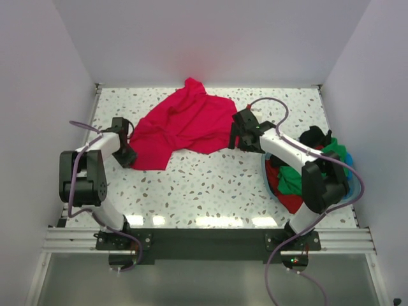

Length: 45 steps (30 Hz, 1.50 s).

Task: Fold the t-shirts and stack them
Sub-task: Flatten the tshirt out

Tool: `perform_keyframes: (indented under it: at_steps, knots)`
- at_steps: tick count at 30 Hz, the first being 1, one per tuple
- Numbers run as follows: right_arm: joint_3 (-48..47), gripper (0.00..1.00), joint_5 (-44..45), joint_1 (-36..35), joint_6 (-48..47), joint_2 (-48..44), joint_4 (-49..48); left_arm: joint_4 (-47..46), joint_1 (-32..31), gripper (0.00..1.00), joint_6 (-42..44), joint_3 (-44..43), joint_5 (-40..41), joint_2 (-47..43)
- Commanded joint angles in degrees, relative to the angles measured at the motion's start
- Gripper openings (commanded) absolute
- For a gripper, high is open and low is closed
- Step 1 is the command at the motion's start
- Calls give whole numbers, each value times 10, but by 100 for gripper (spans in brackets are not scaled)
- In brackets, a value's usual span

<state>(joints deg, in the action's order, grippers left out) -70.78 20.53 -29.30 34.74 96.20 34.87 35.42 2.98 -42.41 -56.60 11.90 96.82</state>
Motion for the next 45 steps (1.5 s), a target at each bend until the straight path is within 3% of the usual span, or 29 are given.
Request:
perform_keyframes:
  at_steps: [1,2,3,4,10,15,20,23,31,38,45]
  knots:
    - [7,99,37,-1,3,-21,-11,-30,0,24,0,23,-1,44]
    - [7,99,40,0,3,-20,-9,-31,0,17,1,23,4,45]
    - [7,99,42,-1,2,-16,-7,-27,0,1,1,23,12,45]
    - [7,99,44,-1,0,-15,-5,-25,0,0,1,22,20,46]
    - [-18,99,62,0,8,6,27,-20,0,0,10,37,43,4]
    - [-54,99,51,3,25,47,18,17,4,0,-17,46,107,-56]
    - [-132,98,10,5,30,119,0,70,5,0,-58,32,177,-57]
    - [-154,97,14,5,38,153,18,61,6,0,-58,40,168,-58]
    - [-125,95,23,5,32,183,-29,55,6,0,-53,44,168,-53]
    - [-106,94,34,9,41,157,-82,54,7,0,-54,45,175,-58]
    - [-91,95,35,28,54,152,-71,93,61,0,-82,27,209,-62]
